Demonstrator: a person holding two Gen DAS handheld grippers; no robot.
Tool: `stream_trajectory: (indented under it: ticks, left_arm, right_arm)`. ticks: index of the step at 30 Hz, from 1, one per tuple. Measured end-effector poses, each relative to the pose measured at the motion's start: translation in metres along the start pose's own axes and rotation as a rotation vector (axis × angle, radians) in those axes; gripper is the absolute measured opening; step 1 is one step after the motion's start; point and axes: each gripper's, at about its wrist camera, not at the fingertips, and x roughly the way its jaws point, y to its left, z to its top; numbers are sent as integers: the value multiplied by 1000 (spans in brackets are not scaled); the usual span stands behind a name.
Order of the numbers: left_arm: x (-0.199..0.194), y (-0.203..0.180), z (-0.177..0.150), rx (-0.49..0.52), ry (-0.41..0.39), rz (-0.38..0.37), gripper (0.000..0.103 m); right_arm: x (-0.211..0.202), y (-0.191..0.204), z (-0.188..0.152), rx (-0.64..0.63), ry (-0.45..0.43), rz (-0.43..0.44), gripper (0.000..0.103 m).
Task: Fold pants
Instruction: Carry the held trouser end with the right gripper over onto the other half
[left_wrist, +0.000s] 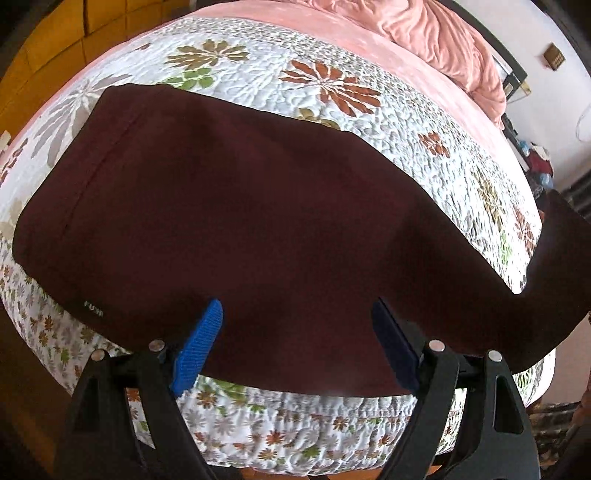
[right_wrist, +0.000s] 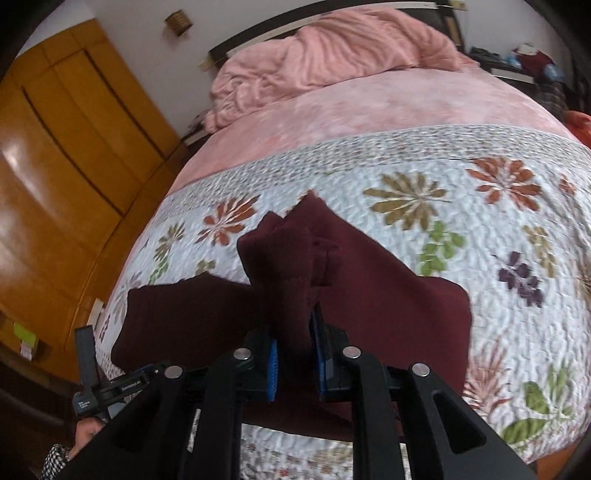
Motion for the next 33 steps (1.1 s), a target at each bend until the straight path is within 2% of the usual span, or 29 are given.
stream_trajectory:
  ticks: [7,19,22,26,33]
  left_arm:
    - [-5,6,2,1,-14,0,82]
    - [-13,20,2,-26,-31,2,83]
    - [-14,22,2,-34,-33,0,83]
    - [-15,24,1,-43,-34,-2,84]
    - [-16,23,0,-42,-37,0,85]
  right_arm:
    - [31,33,-15,-72,72,12,16]
    - [60,58,-38,-120,143,40,16]
    - [75,67,-50,-153,192,29,16]
    - [98,70,-70,-184,239,12,17]
    - [121,68,-85,-184,259,23,17]
